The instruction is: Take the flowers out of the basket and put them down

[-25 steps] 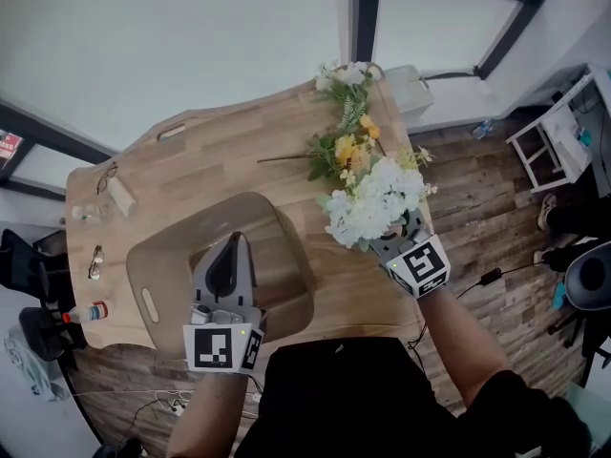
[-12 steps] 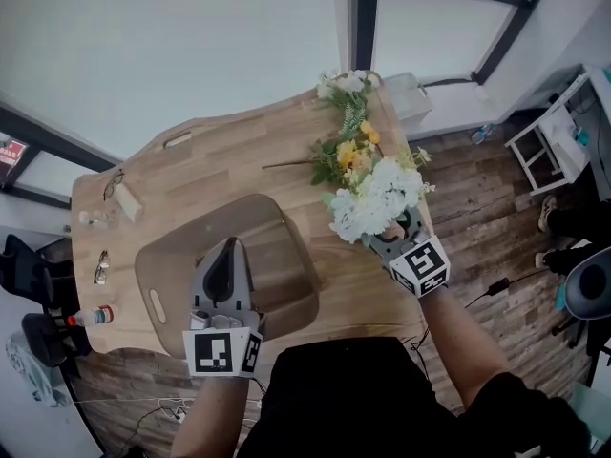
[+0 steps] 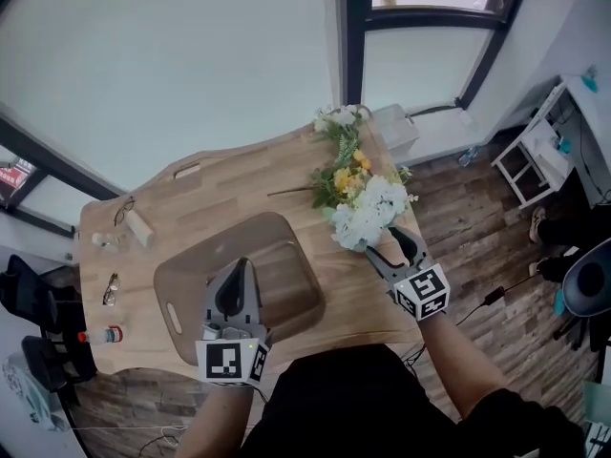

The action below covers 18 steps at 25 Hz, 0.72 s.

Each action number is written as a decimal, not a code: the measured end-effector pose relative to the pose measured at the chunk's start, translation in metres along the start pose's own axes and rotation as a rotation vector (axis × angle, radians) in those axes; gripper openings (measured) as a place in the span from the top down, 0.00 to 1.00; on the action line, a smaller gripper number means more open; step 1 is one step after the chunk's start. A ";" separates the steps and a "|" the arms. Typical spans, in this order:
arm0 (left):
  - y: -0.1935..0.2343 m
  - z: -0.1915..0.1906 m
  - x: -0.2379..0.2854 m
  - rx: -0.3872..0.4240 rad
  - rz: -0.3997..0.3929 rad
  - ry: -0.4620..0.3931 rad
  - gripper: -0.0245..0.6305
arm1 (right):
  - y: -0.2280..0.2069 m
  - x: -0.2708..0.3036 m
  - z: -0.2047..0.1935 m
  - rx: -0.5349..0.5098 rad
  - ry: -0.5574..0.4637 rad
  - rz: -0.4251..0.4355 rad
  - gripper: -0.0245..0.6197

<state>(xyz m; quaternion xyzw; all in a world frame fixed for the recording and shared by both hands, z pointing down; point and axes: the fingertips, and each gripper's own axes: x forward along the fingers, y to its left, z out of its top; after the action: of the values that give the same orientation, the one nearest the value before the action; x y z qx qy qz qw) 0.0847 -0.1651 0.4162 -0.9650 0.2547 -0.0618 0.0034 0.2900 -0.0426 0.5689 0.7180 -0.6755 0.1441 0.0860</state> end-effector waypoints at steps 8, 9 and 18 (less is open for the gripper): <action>-0.002 0.010 -0.012 -0.010 -0.053 -0.047 0.96 | 0.036 -0.046 0.044 -0.028 -0.073 -0.018 0.67; -0.004 0.012 -0.014 -0.010 -0.062 -0.056 0.96 | 0.037 -0.053 0.051 -0.019 -0.086 -0.032 0.71; -0.002 0.013 -0.020 -0.017 -0.082 -0.066 0.96 | 0.045 -0.081 0.096 0.004 -0.129 -0.016 0.92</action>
<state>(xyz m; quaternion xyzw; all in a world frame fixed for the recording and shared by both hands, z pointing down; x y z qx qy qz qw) 0.0700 -0.1541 0.4008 -0.9762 0.2153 -0.0277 0.0012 0.2497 0.0004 0.4492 0.7312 -0.6737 0.0982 0.0418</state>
